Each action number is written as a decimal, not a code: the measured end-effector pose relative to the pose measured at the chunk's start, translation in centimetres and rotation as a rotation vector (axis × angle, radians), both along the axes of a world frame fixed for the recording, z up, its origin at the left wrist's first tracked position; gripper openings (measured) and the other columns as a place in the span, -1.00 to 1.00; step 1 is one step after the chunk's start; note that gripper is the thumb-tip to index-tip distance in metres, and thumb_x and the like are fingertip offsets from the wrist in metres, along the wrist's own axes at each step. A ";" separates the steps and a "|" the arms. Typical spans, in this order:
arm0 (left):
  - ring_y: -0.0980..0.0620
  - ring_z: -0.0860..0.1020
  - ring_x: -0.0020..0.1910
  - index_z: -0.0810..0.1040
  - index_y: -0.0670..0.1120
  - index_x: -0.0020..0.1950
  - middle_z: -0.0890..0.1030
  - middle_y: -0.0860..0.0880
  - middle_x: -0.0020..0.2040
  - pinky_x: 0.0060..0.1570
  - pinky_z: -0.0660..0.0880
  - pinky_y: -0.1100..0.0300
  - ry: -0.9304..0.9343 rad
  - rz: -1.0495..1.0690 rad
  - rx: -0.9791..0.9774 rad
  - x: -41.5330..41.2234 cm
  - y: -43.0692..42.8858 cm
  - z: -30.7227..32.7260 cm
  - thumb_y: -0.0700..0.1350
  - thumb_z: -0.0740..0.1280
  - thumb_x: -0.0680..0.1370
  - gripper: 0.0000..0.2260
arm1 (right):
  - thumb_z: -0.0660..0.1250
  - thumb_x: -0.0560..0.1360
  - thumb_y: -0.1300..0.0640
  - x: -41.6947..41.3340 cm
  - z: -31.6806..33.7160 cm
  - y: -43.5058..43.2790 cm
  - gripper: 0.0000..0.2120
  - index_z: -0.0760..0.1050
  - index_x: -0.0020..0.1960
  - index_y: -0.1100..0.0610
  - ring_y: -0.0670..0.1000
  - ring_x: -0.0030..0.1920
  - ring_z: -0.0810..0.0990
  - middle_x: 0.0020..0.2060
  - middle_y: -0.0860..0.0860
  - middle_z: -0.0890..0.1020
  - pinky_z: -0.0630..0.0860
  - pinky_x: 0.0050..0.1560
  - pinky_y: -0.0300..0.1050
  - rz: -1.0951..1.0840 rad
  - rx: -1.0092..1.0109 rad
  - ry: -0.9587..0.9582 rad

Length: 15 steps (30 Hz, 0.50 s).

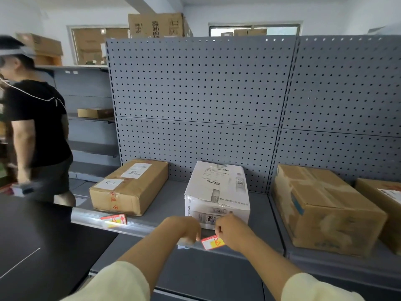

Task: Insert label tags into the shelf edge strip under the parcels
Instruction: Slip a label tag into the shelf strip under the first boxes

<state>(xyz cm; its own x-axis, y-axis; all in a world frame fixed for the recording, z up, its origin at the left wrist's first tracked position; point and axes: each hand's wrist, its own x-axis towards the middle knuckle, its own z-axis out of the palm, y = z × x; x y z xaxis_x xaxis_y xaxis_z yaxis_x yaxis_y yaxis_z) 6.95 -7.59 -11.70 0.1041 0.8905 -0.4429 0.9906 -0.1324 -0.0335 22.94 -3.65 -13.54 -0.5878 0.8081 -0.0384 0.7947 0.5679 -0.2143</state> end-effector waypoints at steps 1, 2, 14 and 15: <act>-0.12 0.45 0.32 0.49 0.01 0.37 0.45 -0.03 0.40 0.29 0.43 0.01 -0.017 -0.003 0.021 -0.1 0.1 0.1 -0.34 0.15 0.55 -0.55 | 0.20 0.53 0.29 0.0 0.0 0.1 -0.79 0.53 -0.17 0.06 0.13 -0.01 0.60 -0.05 0.10 0.65 0.54 0.10 -0.05 0.002 -0.004 -0.001; -0.12 0.46 0.31 0.53 -0.01 0.33 0.46 -0.04 0.40 0.29 0.43 0.02 -0.045 0.001 0.052 -0.2 0.1 0.3 -0.35 0.15 0.55 -0.57 | 0.21 0.53 0.31 0.1 0.0 0.1 -0.79 0.59 -0.08 0.10 0.12 0.02 0.61 0.01 0.10 0.66 0.54 0.14 -0.06 0.005 -0.003 -0.007; -0.07 0.48 0.31 0.60 -0.03 0.20 0.50 -0.05 0.36 0.34 0.39 0.06 -0.212 -0.004 0.164 0.3 0.2 1.6 -0.30 0.23 0.55 -0.69 | 0.21 0.53 0.30 1.9 1.0 -0.7 -0.72 0.58 0.13 0.06 0.09 0.04 0.59 0.12 0.07 0.59 0.52 0.07 -0.08 -0.025 0.112 -0.012; -0.06 0.48 0.30 0.60 -0.03 0.20 0.50 -0.05 0.36 0.34 0.39 0.06 -0.218 -0.020 0.167 0.8 0.3 1.8 -0.29 0.24 0.55 -0.70 | 0.21 0.53 0.31 2.1 1.0 -0.7 -0.71 0.58 0.14 0.07 0.08 0.02 0.59 0.11 0.07 0.59 0.54 0.07 -0.08 -0.039 0.112 -0.008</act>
<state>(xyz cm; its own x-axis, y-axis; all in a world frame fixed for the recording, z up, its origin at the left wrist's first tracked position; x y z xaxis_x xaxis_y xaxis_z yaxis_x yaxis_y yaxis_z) 7.74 -7.33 -9.91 0.1988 0.9461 -0.2558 0.9742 -0.1623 0.1569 25.09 -4.38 -12.52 -0.5561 0.8297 0.0486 0.8179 0.5567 -0.1450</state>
